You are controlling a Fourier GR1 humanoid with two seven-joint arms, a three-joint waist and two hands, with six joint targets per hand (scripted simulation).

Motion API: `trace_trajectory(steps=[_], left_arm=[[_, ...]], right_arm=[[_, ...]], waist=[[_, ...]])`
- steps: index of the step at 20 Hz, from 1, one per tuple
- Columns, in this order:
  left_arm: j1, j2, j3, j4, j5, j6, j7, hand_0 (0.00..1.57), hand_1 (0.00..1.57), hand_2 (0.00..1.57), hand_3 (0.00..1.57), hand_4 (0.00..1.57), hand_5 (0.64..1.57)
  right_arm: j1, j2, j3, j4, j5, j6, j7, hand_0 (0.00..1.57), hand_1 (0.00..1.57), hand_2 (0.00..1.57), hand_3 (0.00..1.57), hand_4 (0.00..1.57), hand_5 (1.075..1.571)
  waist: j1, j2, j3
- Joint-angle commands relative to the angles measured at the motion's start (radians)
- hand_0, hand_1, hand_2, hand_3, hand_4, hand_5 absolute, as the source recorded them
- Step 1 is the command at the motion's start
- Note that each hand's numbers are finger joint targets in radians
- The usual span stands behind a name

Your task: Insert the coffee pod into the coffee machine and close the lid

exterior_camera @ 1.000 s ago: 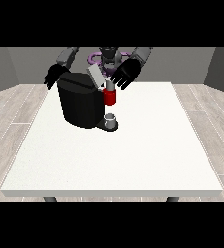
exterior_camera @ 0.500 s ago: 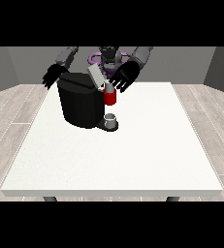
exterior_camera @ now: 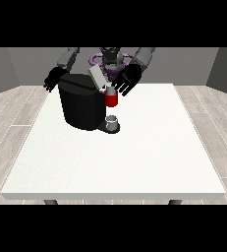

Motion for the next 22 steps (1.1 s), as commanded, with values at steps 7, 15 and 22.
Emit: trace_trajectory(steps=[7, 15, 22], left_arm=[[0.003, -0.002, 0.0, 0.014, -0.02, 0.016, -0.009, 1.16, 1.16, 1.19, 1.06, 0.46, 1.571], [0.026, -0.023, -0.018, 0.017, -0.044, 0.014, -0.002, 1.07, 1.07, 1.12, 0.95, 0.38, 1.571], [0.002, 0.021, 0.005, 0.022, -0.036, -0.014, -0.036, 1.02, 1.02, 1.09, 0.9, 0.37, 1.571]], right_arm=[[-0.008, -0.01, 0.002, -0.004, 0.013, -0.009, 0.012, 0.0, 0.0, 0.0, 0.0, 0.36, 1.571], [-0.012, -0.011, -0.001, -0.031, 0.0, -0.012, 0.058, 0.0, 0.0, 0.0, 0.0, 0.44, 1.571], [0.015, 0.01, 0.031, -0.026, 0.02, -0.006, 0.001, 0.0, 0.0, 0.0, 0.0, 0.46, 1.571]], waist=[[-0.007, 0.031, -0.0006], [0.001, -0.015, -0.0006], [-0.007, 0.015, -0.0008]])
